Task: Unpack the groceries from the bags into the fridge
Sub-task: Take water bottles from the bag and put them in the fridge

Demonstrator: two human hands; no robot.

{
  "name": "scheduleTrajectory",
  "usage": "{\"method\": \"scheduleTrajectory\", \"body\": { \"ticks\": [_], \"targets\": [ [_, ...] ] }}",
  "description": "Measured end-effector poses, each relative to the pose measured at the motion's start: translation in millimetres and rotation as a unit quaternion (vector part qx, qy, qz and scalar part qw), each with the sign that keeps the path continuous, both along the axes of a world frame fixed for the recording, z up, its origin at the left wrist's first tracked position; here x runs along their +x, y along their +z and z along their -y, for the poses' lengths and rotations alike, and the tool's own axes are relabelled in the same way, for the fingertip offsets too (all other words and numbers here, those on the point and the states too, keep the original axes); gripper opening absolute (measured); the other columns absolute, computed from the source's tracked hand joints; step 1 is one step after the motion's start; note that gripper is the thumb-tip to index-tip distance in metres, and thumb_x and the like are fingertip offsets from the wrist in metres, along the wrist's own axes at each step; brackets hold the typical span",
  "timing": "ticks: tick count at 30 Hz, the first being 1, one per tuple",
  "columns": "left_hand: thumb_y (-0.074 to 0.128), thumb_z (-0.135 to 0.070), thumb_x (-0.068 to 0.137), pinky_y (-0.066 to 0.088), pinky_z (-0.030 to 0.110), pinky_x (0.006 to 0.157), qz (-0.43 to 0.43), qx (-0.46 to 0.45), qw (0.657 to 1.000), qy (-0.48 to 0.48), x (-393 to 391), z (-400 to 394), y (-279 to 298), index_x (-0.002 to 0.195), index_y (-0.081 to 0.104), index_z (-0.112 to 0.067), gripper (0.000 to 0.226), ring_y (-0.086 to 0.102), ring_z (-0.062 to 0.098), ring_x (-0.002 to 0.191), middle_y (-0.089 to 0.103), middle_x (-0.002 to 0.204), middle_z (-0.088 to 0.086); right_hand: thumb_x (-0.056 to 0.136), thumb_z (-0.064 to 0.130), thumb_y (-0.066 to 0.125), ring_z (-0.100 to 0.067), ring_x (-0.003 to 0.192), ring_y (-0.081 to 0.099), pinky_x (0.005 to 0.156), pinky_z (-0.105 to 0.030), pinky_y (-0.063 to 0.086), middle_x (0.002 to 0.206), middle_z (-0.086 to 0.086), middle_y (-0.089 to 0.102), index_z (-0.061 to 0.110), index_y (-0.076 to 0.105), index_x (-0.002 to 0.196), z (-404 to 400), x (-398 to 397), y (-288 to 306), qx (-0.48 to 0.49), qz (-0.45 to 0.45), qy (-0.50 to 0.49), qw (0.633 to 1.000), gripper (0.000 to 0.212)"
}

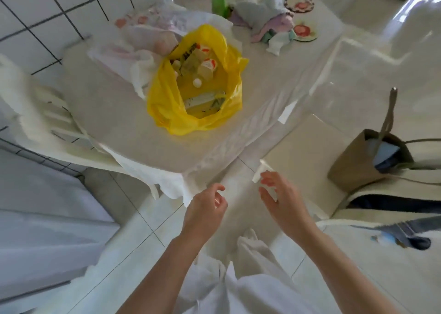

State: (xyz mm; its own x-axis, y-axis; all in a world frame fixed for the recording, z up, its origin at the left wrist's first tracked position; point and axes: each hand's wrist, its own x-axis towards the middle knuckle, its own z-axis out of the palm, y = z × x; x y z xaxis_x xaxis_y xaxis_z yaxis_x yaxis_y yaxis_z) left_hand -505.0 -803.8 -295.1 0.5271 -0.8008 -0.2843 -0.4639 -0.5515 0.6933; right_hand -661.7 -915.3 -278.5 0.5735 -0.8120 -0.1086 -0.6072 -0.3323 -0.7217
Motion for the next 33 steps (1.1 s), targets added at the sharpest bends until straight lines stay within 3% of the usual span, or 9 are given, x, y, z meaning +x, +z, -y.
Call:
{"method": "scheduleTrajectory", "body": {
  "ticks": [8, 16, 22, 27, 33],
  "targets": [
    [0.048, -0.021, 0.092, 0.052, 0.03, 0.081, 0.01, 0.015, 0.999, 0.051, 3, 81, 6, 0.114, 0.057, -0.026, 0.024, 0.062, 0.007, 0.088, 0.066, 0.092, -0.01, 0.088, 0.012, 0.063, -0.014, 0.103, 0.058, 0.084, -0.024, 0.039, 0.107, -0.001, 0.063, 0.011, 0.057, 0.118, 120, 42, -2, -0.008, 0.003, 0.092, 0.996, 0.03],
    [0.05, -0.019, 0.092, 0.05, 0.028, 0.079, 0.037, -0.014, 0.991, 0.13, 82, 142, -4, 0.113, 0.059, -0.021, 0.023, 0.06, 0.011, 0.093, 0.065, 0.098, -0.005, 0.088, 0.016, 0.063, -0.015, 0.1, 0.06, 0.083, -0.023, 0.042, 0.107, 0.0, 0.064, 0.012, 0.058, 0.116, 200, 135, -7, -0.045, 0.011, 0.177, 0.983, 0.029],
    [0.056, -0.012, 0.089, 0.048, 0.034, 0.081, 0.116, -0.031, 0.98, 0.16, 151, 187, -12, 0.109, 0.062, -0.015, 0.021, 0.056, 0.021, 0.101, 0.065, 0.104, 0.002, 0.089, 0.019, 0.062, -0.024, 0.102, 0.061, 0.084, -0.041, 0.05, 0.112, -0.005, 0.063, 0.012, 0.058, 0.117, 240, 217, -7, -0.049, -0.006, 0.217, 0.975, 0.029],
    [0.056, -0.013, 0.09, 0.047, 0.039, 0.086, 0.135, -0.004, 0.982, 0.132, 188, 216, -9, 0.111, 0.059, -0.012, 0.022, 0.049, 0.021, 0.11, 0.062, 0.106, 0.002, 0.092, 0.021, 0.057, -0.022, 0.105, 0.056, 0.086, -0.033, 0.047, 0.116, -0.005, 0.06, 0.011, 0.055, 0.123, 265, 264, -11, -0.04, -0.035, 0.255, 0.966, 0.032],
    [0.052, -0.013, 0.093, 0.047, 0.036, 0.093, 0.098, 0.067, 0.986, 0.119, 218, 243, -22, 0.13, 0.048, -0.018, 0.038, 0.043, 0.017, 0.123, 0.046, 0.129, -0.002, 0.093, 0.023, 0.056, -0.022, 0.113, 0.053, 0.088, -0.03, 0.044, 0.124, -0.003, 0.056, 0.014, 0.051, 0.128, 304, 300, -17, -0.045, -0.094, 0.307, 0.946, 0.036]
  ]
}}
